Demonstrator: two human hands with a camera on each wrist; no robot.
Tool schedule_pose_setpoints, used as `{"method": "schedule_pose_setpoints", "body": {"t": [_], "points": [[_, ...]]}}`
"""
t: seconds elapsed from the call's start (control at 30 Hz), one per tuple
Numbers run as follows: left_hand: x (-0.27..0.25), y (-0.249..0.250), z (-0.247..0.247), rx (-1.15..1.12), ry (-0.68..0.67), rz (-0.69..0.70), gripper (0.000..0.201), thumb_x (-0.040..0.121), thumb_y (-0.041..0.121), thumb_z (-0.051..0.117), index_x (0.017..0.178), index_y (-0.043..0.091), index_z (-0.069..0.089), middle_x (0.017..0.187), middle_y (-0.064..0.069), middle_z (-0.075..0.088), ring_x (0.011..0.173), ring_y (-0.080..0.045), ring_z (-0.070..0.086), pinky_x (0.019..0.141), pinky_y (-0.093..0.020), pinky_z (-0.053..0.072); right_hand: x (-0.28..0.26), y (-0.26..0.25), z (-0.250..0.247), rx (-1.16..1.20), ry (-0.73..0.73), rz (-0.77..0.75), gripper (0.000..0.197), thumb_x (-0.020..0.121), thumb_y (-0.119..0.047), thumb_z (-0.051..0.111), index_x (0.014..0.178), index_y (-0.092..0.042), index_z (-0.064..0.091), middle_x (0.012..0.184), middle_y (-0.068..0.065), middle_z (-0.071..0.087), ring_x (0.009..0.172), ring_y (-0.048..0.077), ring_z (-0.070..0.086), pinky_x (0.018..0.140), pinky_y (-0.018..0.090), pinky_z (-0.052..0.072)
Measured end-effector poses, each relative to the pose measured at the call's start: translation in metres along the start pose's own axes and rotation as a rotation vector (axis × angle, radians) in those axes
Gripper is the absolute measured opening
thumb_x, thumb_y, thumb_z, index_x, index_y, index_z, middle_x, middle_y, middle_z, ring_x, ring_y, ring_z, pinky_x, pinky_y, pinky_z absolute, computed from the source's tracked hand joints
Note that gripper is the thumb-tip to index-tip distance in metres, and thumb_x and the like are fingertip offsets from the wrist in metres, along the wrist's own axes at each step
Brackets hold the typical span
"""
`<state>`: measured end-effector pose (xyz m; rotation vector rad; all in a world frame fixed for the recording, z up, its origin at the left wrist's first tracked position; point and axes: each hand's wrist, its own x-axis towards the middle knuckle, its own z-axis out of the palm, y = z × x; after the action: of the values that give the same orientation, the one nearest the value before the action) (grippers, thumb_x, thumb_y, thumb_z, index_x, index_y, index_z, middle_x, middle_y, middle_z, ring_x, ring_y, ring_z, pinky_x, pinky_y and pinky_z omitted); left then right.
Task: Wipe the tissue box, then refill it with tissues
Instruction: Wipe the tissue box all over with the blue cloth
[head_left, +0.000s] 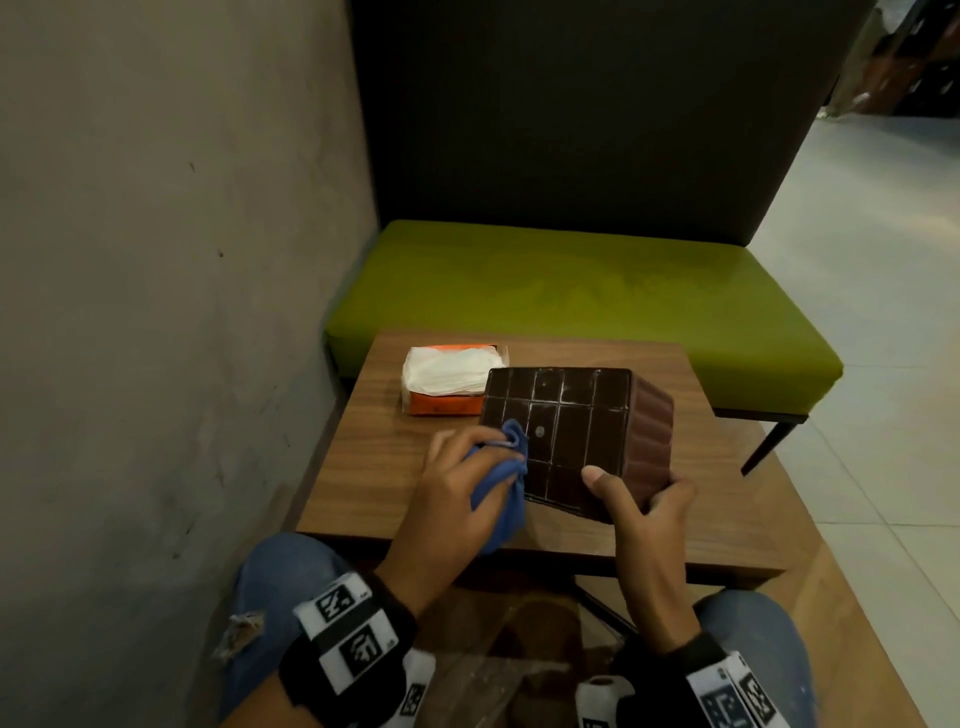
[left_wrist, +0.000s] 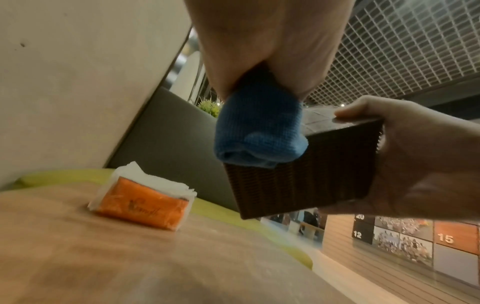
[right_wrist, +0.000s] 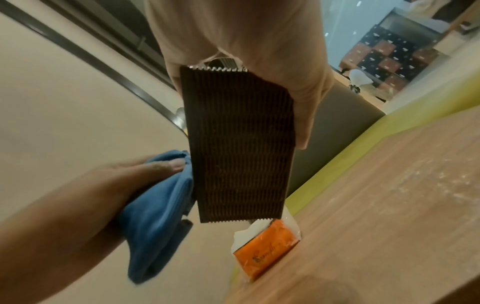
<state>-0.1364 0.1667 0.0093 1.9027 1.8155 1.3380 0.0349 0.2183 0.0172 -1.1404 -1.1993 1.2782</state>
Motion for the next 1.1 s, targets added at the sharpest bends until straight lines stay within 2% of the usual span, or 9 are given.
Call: {"method": "schedule_pose_setpoints", "body": {"t": [0.13,0.27,0.33,0.53,0.63,0.7,0.87,1.0,1.1], "points": [[0.028,0.005,-0.003,0.020,0.103,0.019,0.025,0.088,0.025,0.049,0.102,0.018,0.068,0.110,0.000,0.058,0.109,-0.018,0.049,0.092,-0.022,0.039,-0.002,-0.005,0.004,-0.038,-0.012,-0.034,0.096,0.044,-0.058,0.069,0.124,-0.019,0.031,0.113,0.006,0.050,0.099,0.017,0.056,0.071,0.023,0.045],[0.000,0.006,0.005,-0.010,-0.011,0.009,0.027,0.087,0.028,0.049,0.108,0.024,0.065,0.115,0.013,0.051,0.113,-0.005,0.042,0.095,-0.014,0.034,0.007,-0.006,-0.003,-0.007,0.021,-0.027,0.093,0.042,-0.056,0.071,0.119,-0.018,0.034,0.110,0.006,0.052,0.098,0.020,0.057,0.073,0.027,0.047],[-0.008,0.002,0.005,-0.009,-0.052,0.017,0.026,0.087,0.027,0.050,0.107,0.024,0.066,0.114,0.014,0.050,0.113,-0.005,0.043,0.095,-0.014,0.035,0.006,-0.003,-0.005,-0.042,0.013,-0.023,0.094,0.042,-0.057,0.070,0.119,-0.018,0.034,0.111,0.007,0.051,0.098,0.020,0.057,0.071,0.026,0.046],[0.019,0.003,-0.001,0.010,0.089,0.003,0.027,0.087,0.028,0.049,0.101,0.020,0.070,0.108,0.011,0.051,0.109,-0.010,0.044,0.093,-0.009,0.030,0.000,0.002,-0.003,-0.057,-0.020,0.007,0.097,0.042,-0.056,0.072,0.124,-0.018,0.036,0.114,0.008,0.053,0.100,0.020,0.057,0.074,0.029,0.048],[-0.010,0.004,0.007,-0.016,-0.030,-0.014,0.026,0.087,0.030,0.050,0.106,0.025,0.067,0.113,0.014,0.051,0.113,-0.004,0.043,0.095,-0.008,0.030,0.004,0.001,-0.008,-0.030,0.036,0.031,0.090,0.042,-0.053,0.074,0.117,-0.017,0.039,0.111,0.009,0.055,0.099,0.024,0.059,0.081,0.041,0.054],[-0.021,0.001,0.008,-0.012,-0.080,-0.016,0.025,0.086,0.029,0.051,0.105,0.026,0.067,0.113,0.013,0.052,0.113,-0.005,0.044,0.095,-0.010,0.031,0.003,0.004,-0.010,-0.068,0.022,0.030,0.089,0.042,-0.054,0.073,0.116,-0.018,0.039,0.111,0.010,0.054,0.099,0.025,0.059,0.082,0.041,0.053],[0.017,-0.003,-0.002,0.023,0.069,-0.025,0.027,0.086,0.029,0.048,0.100,0.020,0.070,0.108,0.010,0.052,0.108,-0.009,0.044,0.093,-0.006,0.028,-0.004,0.008,-0.005,-0.046,-0.039,0.063,0.094,0.043,-0.053,0.075,0.123,-0.021,0.037,0.117,0.007,0.054,0.104,0.023,0.059,0.087,0.042,0.053],[-0.009,0.008,0.008,0.019,-0.052,-0.017,0.028,0.086,0.030,0.047,0.105,0.024,0.066,0.113,0.012,0.051,0.113,-0.004,0.041,0.094,-0.009,0.030,0.009,0.001,-0.009,0.052,0.030,0.077,0.096,0.040,-0.051,0.073,0.121,-0.015,0.038,0.112,0.007,0.056,0.098,0.022,0.061,0.072,0.033,0.052],[-0.030,0.006,0.014,0.002,-0.106,0.028,0.027,0.086,0.029,0.048,0.108,0.026,0.064,0.117,0.017,0.047,0.115,0.001,0.037,0.099,-0.007,0.025,0.013,0.000,-0.014,0.046,0.048,0.087,0.089,0.043,-0.050,0.075,0.117,-0.017,0.039,0.114,0.009,0.057,0.101,0.024,0.061,0.073,0.034,0.052]]}}
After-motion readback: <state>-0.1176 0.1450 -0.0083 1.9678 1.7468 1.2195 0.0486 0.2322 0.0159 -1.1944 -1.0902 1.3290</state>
